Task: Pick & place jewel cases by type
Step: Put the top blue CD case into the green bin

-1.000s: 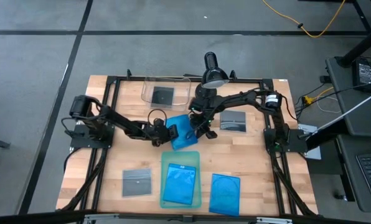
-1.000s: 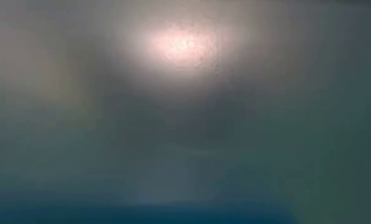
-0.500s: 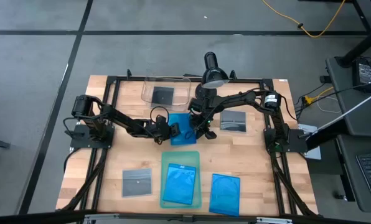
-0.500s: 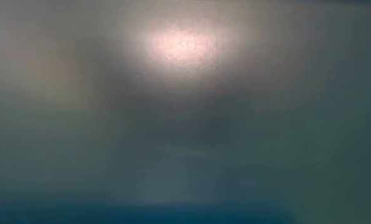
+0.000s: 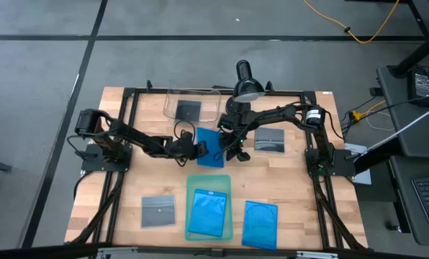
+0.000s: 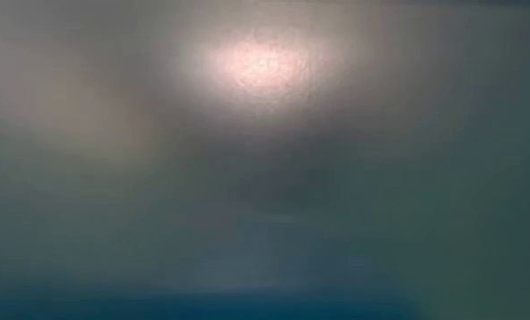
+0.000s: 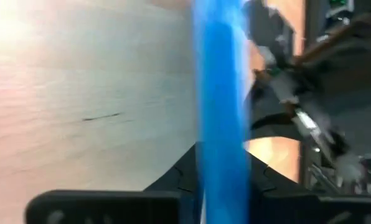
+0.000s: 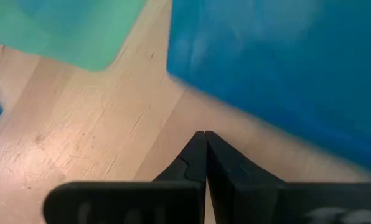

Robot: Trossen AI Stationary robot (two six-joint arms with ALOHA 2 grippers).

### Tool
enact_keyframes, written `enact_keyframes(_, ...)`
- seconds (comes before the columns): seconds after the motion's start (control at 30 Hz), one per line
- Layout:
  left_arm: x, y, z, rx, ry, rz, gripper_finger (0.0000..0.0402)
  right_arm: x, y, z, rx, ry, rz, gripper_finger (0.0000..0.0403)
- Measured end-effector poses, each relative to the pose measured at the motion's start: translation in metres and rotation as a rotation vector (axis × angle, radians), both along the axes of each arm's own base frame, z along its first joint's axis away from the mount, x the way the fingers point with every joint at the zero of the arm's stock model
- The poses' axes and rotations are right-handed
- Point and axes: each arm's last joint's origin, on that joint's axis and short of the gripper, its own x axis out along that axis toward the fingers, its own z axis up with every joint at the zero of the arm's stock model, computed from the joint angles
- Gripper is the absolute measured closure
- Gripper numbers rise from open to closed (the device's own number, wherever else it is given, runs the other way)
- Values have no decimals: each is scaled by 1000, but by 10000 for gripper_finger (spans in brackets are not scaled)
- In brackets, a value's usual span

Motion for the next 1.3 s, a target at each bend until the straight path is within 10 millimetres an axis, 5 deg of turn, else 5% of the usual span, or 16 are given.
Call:
enact_keyframes(0.17, -3, -6, 14, 34, -35, -35, 393, -4, 0, 10, -49, 20, -11, 397)
enact_keyframes(0.63, -23, -40, 67, 259, -181, -132, 394, -19, 2, 65, -152, 19, -113, 397)
enact_keyframes(1.0, -51, -42, 112, 521, -253, -221, 395, -39, 10, 137, -205, -120, -270, 397)
enact_keyframes(1.3, -78, -37, 145, 835, -283, -323, 395, -70, 37, 200, -357, -295, -372, 397)
